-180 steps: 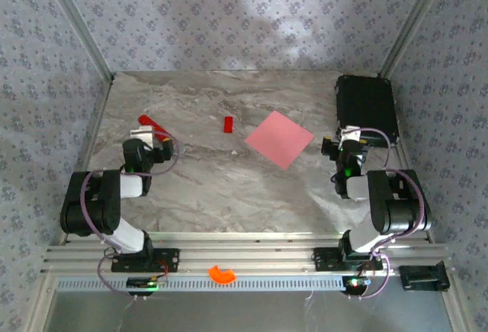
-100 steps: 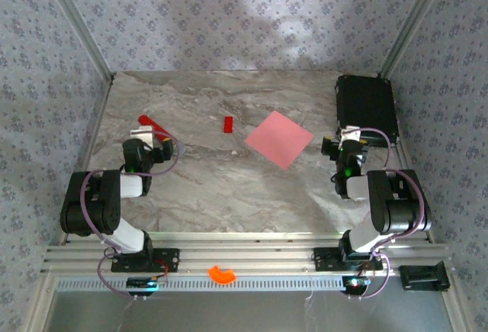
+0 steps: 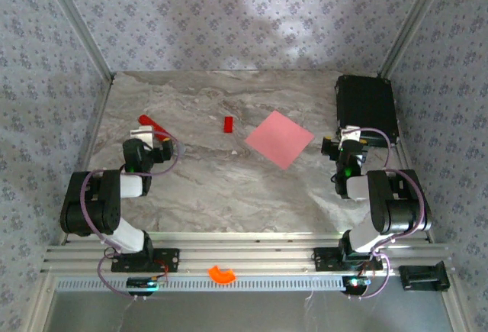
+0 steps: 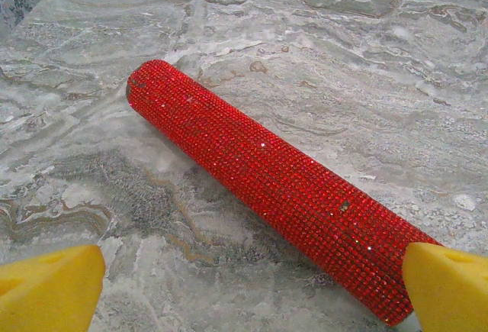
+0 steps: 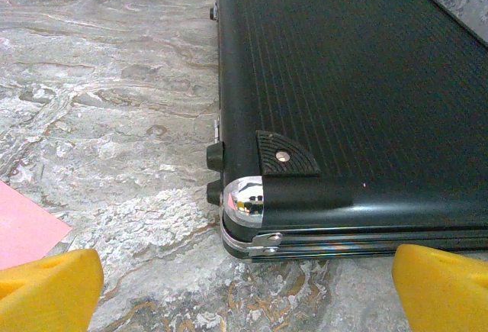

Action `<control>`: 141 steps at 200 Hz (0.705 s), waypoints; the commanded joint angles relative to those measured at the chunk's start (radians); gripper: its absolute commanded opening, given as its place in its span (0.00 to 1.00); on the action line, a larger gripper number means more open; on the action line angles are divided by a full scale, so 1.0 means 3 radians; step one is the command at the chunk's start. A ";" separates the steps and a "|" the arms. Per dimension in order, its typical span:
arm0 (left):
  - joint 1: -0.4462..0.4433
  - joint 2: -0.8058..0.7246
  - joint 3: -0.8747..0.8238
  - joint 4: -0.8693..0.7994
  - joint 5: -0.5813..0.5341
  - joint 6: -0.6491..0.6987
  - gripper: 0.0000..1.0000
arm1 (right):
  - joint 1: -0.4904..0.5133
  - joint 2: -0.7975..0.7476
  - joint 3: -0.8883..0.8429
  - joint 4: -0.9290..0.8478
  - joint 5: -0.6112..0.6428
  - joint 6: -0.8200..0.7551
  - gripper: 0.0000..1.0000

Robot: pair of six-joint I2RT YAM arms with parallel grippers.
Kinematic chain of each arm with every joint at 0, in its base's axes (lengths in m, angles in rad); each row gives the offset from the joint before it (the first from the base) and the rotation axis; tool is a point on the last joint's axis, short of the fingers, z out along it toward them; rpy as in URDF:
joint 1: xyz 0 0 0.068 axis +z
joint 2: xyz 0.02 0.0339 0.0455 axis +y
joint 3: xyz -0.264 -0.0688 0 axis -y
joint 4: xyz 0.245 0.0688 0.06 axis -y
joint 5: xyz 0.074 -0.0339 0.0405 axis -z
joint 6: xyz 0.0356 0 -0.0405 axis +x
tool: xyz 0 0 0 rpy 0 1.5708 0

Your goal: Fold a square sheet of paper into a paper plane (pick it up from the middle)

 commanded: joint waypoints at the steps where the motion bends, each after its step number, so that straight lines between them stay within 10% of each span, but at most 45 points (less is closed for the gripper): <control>1: -0.0027 0.0011 0.0073 0.0014 -0.0011 0.0001 1.00 | -0.0019 0.0020 0.0008 0.0056 -0.0004 0.0018 0.99; 141: 0.0078 -0.0149 -0.0010 0.0056 0.0406 0.0037 1.00 | 0.0108 -0.0177 -0.0235 0.0368 0.0020 -0.0136 0.99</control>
